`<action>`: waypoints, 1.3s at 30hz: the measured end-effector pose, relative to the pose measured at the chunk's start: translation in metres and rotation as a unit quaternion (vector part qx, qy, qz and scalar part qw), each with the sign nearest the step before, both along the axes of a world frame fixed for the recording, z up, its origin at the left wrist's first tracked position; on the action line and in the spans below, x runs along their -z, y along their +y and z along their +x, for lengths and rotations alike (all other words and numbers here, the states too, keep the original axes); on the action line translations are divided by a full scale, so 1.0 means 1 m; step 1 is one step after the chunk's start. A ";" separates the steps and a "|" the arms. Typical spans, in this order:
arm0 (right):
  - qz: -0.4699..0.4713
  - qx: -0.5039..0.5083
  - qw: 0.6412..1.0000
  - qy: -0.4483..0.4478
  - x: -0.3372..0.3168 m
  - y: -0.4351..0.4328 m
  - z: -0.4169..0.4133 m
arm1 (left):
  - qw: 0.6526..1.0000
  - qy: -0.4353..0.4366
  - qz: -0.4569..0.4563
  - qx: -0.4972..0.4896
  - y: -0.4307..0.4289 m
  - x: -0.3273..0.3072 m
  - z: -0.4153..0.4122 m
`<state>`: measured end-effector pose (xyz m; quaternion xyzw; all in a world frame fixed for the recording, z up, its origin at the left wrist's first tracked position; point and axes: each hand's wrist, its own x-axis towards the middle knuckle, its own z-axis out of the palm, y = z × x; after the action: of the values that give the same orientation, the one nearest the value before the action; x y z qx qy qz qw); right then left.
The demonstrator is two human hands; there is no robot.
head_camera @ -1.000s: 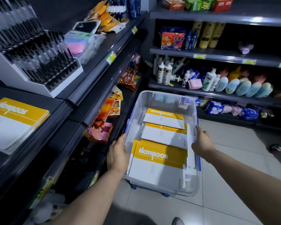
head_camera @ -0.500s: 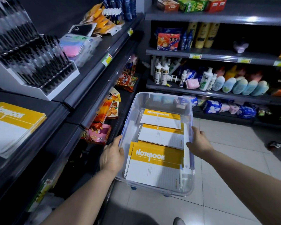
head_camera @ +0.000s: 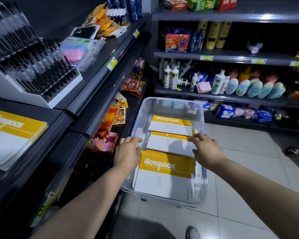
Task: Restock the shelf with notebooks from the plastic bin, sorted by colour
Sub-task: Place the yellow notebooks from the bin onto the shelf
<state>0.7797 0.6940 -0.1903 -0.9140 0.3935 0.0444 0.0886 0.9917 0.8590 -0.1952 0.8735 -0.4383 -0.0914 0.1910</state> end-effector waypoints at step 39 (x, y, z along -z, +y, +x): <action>0.054 -0.187 0.980 0.046 0.028 -0.061 0.022 | 0.945 0.031 0.306 0.113 -0.052 0.011 -0.039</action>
<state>0.8015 0.6334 -0.2186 -0.9623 0.2161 0.1234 0.1100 0.9526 0.8066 -0.2062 0.8312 -0.4792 -0.2691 -0.0838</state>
